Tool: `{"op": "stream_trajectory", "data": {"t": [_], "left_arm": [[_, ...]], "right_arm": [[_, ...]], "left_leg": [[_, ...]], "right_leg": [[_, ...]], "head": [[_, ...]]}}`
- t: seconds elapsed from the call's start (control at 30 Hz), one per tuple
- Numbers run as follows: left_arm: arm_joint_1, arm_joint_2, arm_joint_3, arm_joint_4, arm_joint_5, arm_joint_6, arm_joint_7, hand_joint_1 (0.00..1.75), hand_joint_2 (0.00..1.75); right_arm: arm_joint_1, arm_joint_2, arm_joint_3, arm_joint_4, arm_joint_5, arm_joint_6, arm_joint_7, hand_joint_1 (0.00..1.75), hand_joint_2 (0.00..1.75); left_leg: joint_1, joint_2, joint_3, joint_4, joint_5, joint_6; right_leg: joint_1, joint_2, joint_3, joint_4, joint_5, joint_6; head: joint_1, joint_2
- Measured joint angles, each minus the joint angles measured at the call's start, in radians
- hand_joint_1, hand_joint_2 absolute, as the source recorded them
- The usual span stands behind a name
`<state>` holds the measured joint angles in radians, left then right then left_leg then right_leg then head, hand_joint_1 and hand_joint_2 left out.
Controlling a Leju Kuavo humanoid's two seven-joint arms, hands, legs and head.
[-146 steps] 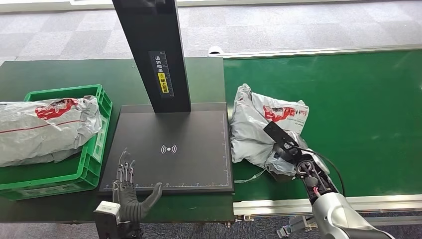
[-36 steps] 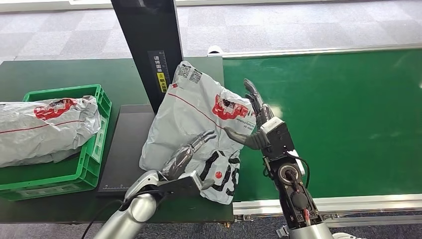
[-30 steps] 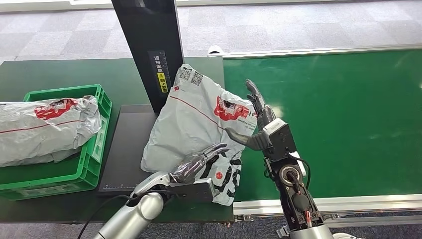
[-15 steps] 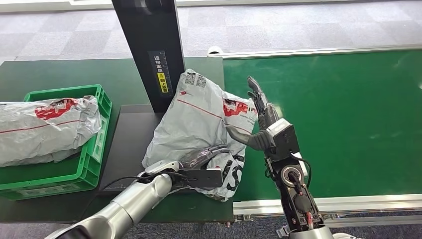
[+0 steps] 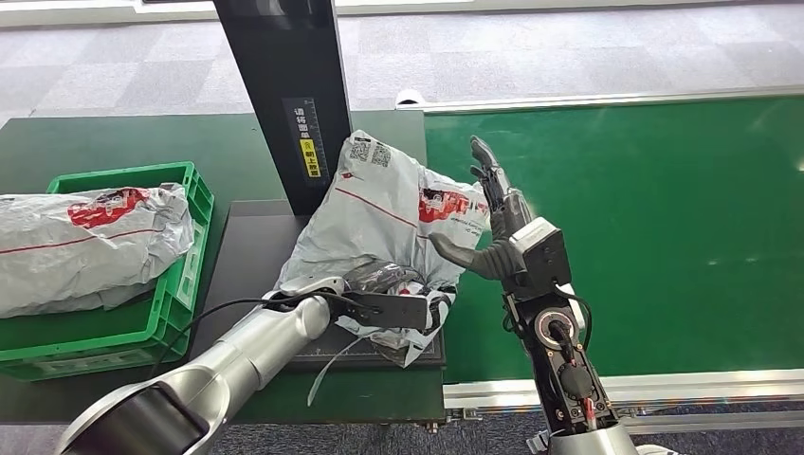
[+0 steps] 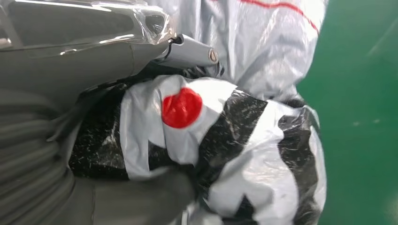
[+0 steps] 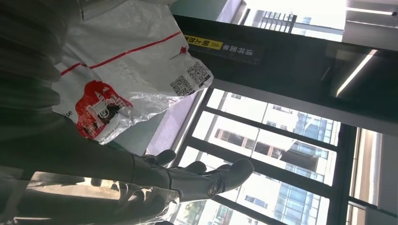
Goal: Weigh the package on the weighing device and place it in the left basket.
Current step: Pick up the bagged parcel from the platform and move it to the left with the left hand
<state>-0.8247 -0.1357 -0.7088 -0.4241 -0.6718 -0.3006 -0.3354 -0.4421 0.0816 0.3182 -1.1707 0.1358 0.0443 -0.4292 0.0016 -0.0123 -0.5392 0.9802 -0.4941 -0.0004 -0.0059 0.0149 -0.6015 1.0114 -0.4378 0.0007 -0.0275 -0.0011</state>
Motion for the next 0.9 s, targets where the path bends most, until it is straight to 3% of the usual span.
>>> {"op": "stream_trajectory", "data": {"t": [0.7, 0.83, 0.9], "left_arm": [[-0.009, 0.014, -0.003, 0.021, 0.014, 0.037, -0.050, 1.75, 1.75], [0.014, 0.024, 0.002, -0.008, 0.063, 0.103, -0.133, 1.75, 1.75], [0.048, 0.042, 0.017, -0.088, 0.133, 0.139, -0.176, 1.75, 1.75]], "right_arm": [[-0.021, -0.003, 0.000, 0.001, -0.011, 0.000, 0.000, 0.00, 1.75], [-0.020, -0.005, -0.001, 0.000, -0.014, -0.008, 0.000, 0.00, 1.75], [-0.013, -0.010, -0.004, -0.007, -0.016, -0.018, 0.000, 0.00, 1.75]], "left_leg": [[0.000, 0.000, 0.000, 0.000, 0.000, 0.000], [0.000, 0.000, 0.000, 0.000, 0.000, 0.000], [0.000, 0.000, -0.001, 0.000, 0.000, 0.000]], "right_leg": [[0.000, 0.000, 0.000, 0.000, 0.000, 0.000], [0.000, 0.000, -0.001, 0.000, 0.000, 0.000], [0.000, 0.000, -0.001, 0.000, 0.000, 0.000]], "head": [[0.000, 0.000], [0.000, 0.000], [0.000, 0.000]]}}
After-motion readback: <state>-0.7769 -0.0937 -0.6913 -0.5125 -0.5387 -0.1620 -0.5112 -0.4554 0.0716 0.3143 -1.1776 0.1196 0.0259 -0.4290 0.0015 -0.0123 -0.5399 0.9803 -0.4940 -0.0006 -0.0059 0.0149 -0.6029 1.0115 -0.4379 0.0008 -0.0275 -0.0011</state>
